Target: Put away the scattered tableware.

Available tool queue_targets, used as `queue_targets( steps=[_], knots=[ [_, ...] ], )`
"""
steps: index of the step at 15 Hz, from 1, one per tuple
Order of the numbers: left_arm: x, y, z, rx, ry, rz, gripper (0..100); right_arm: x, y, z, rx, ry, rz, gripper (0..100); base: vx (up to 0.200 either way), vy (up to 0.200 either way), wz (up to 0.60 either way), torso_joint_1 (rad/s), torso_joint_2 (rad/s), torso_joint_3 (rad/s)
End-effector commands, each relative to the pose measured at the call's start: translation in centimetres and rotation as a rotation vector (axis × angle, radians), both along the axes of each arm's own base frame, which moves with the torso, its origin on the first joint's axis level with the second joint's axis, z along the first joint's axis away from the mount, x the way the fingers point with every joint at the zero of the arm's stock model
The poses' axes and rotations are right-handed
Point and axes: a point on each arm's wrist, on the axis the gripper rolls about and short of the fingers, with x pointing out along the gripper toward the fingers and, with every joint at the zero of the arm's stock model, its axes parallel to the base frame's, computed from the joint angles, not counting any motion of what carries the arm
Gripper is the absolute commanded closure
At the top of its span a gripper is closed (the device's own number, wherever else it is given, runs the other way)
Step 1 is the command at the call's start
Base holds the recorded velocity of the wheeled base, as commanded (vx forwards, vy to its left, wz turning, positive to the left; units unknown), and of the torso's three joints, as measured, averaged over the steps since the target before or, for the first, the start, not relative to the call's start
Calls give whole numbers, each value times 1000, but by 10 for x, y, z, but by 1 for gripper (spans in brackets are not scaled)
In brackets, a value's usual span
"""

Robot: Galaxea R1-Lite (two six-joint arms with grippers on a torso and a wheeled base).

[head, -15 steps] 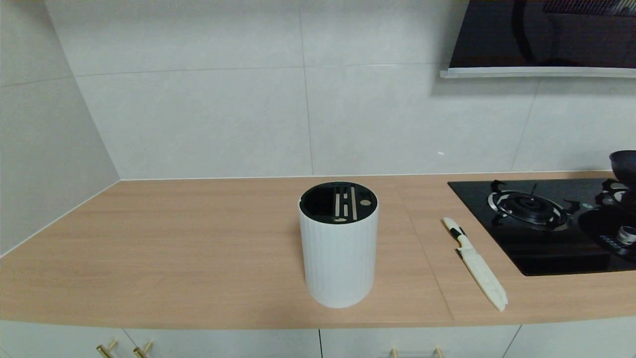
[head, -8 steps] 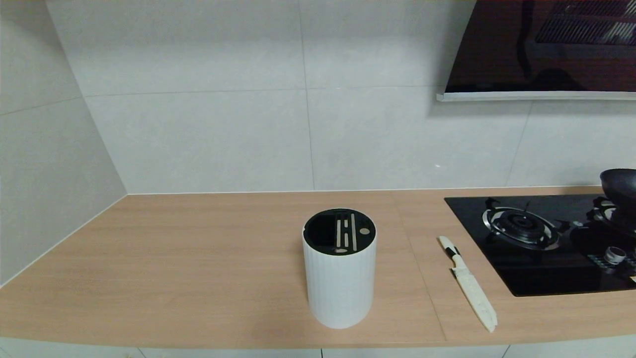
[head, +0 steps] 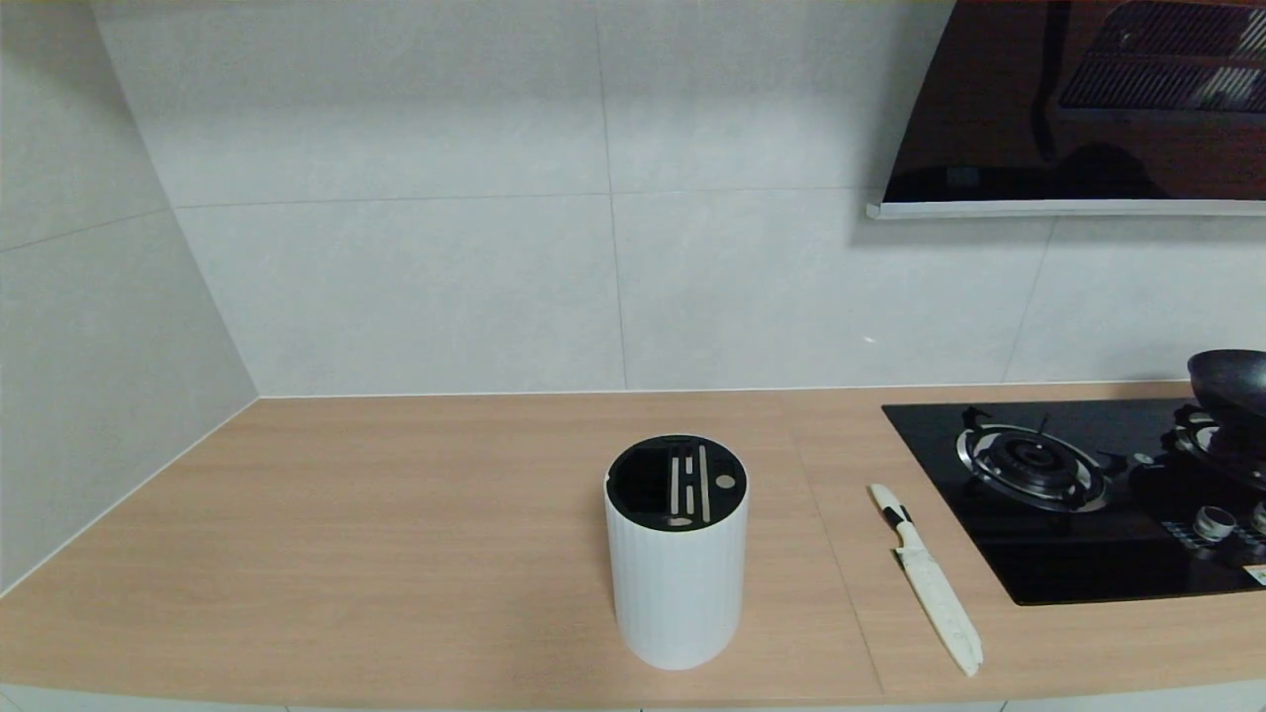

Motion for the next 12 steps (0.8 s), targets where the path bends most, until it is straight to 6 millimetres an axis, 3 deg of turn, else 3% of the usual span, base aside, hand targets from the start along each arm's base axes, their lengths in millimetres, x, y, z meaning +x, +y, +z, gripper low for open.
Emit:
queue_targets(
  steps=[1, 6, 8, 9, 12],
  knots=[
    [0, 0, 0, -1, 0, 0, 0, 0, 0, 0, 0, 1, 0, 0, 0, 0, 0, 0, 0, 0],
    [0, 0, 0, 1, -1, 0, 0, 0, 0, 2, -16, -7, 4, 0, 0, 0, 0, 0, 0, 0],
    [0, 0, 0, 1, -1, 0, 0, -11, 0, 58, 66, -128, 67, 0, 0, 0, 0, 0, 0, 0],
    [0, 0, 0, 1, -1, 0, 0, -2, 0, 74, 85, -52, 110, 0, 0, 0, 0, 0, 0, 0],
    [0, 0, 0, 1, -1, 0, 0, 34, 4, 96, 75, 136, 217, 0, 0, 0, 0, 0, 0, 0]
  ],
)
